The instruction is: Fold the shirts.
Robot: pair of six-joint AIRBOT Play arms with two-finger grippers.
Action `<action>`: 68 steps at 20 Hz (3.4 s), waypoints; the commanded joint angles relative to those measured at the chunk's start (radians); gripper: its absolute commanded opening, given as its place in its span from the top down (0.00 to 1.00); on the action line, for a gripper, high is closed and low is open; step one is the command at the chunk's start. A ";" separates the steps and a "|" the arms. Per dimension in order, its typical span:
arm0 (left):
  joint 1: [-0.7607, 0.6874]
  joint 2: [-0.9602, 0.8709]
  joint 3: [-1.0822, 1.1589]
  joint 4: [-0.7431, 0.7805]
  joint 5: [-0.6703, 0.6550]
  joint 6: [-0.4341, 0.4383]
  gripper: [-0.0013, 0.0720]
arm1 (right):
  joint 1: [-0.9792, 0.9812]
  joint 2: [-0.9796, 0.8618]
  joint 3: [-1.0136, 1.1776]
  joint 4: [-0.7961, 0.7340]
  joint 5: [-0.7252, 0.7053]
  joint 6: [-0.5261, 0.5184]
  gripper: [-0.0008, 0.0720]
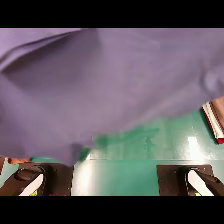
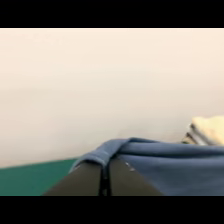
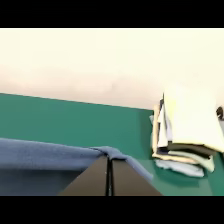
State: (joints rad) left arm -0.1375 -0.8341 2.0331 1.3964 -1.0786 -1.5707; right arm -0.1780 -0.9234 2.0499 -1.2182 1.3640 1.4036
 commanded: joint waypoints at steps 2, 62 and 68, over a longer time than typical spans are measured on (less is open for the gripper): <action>0.001 -0.143 -0.108 0.110 -0.156 0.000 0.95 | 0.062 -0.129 -0.106 -0.013 0.055 0.011 0.97; 0.045 0.018 -1.635 -0.343 0.099 -0.118 0.94 | 0.182 -0.306 -0.693 0.092 0.003 -0.009 0.47; 0.045 0.018 -1.494 -0.342 0.001 -0.044 0.95 | 0.000 -0.192 -0.944 -0.036 0.103 -0.008 0.47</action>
State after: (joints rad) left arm -0.0933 -0.8173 0.4847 1.0622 -1.0458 -1.6489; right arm -0.0940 -1.1721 1.2415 -1.1736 1.4189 1.3941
